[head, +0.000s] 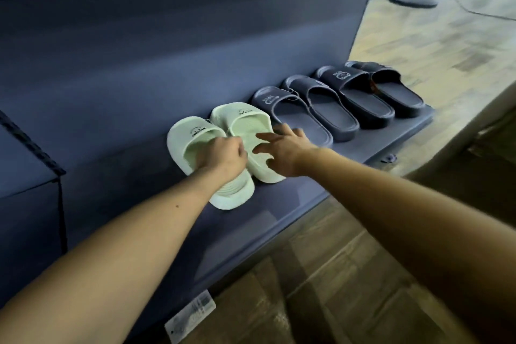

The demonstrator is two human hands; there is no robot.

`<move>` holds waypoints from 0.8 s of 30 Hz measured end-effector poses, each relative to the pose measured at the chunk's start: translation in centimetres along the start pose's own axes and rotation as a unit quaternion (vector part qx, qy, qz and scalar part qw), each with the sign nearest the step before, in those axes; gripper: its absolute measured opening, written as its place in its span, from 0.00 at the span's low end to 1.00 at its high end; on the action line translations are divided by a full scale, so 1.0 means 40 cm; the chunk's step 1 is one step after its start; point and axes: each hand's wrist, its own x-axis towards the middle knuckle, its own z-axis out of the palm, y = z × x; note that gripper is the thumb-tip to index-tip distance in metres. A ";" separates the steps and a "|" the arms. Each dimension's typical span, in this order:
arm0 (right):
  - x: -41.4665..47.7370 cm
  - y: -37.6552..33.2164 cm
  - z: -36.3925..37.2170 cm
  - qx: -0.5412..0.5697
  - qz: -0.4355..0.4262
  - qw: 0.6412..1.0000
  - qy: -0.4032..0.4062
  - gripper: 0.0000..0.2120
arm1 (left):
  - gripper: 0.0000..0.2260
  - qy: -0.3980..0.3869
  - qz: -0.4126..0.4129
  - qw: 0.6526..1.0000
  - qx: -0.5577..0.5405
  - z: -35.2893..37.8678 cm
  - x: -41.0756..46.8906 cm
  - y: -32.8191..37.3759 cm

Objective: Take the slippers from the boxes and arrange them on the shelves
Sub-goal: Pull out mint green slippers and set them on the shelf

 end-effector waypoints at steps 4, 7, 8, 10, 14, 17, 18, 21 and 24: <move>-0.107 0.104 -0.138 -0.103 0.034 0.993 -0.040 0.20 | 0.09 0.014 0.048 0.991 -0.122 -0.035 -0.005 0.151; -0.246 0.213 -0.257 -0.190 0.063 0.978 -0.059 0.19 | 0.09 -0.021 0.108 0.967 -0.232 -0.061 -0.036 0.317; -0.304 0.247 -0.295 -0.199 0.065 0.975 -0.071 0.19 | 0.10 -0.021 0.128 0.956 -0.262 -0.081 -0.050 0.374; -0.436 0.327 -0.365 -0.162 0.096 0.979 -0.073 0.18 | 0.10 -0.012 0.175 0.932 -0.317 -0.142 -0.076 0.500; -0.650 0.453 -0.474 0.015 0.178 0.984 -0.002 0.15 | 0.11 -0.021 0.262 0.886 -0.383 -0.253 -0.107 0.682; -0.771 0.548 -0.467 0.079 0.232 0.969 0.015 0.14 | 0.10 -0.039 0.316 0.886 -0.339 -0.288 -0.124 0.801; -0.806 0.579 -0.454 0.095 0.248 0.964 0.006 0.12 | 0.10 -0.028 0.324 0.890 -0.319 -0.296 -0.121 0.839; -0.874 0.658 -0.405 0.141 0.257 0.956 -0.020 0.10 | 0.12 0.017 0.331 0.903 -0.273 -0.324 -0.103 0.944; -0.914 0.736 -0.351 0.155 0.247 0.955 -0.047 0.17 | 0.08 0.001 0.373 0.907 -0.198 -0.336 -0.097 1.075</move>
